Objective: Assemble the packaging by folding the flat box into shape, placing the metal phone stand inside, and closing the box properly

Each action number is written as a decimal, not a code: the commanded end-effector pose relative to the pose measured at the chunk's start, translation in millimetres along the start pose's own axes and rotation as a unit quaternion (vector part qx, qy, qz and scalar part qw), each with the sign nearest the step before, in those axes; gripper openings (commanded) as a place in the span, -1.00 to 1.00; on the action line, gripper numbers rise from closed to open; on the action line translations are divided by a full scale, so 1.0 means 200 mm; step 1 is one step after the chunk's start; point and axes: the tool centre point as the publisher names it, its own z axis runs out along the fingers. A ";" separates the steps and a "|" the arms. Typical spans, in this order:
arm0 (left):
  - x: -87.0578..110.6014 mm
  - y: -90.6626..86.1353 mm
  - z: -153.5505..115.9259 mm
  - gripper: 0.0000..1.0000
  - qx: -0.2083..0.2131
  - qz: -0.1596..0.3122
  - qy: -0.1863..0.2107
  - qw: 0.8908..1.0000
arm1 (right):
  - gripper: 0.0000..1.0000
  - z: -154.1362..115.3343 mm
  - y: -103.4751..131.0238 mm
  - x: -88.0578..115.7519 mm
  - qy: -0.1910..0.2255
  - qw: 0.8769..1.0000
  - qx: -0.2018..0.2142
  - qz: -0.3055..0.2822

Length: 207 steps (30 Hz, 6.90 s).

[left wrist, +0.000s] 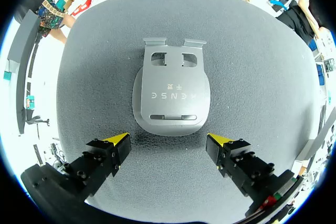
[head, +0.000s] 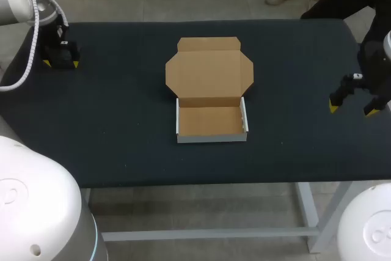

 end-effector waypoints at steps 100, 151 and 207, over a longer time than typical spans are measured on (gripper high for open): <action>0.01 -0.19 0.02 1.00 0.007 0.045 0.006 0.999 | 1.00 -0.01 0.00 0.00 -0.001 1.000 0.002 0.000; 0.00 -0.30 0.05 0.95 0.019 0.035 -0.003 0.999 | 1.00 -0.01 0.00 0.00 -0.001 1.000 0.002 0.000; 0.25 0.31 -0.42 -1.00 0.063 0.093 -0.007 0.994 | 1.00 0.03 0.06 0.05 0.112 0.931 -0.098 -0.332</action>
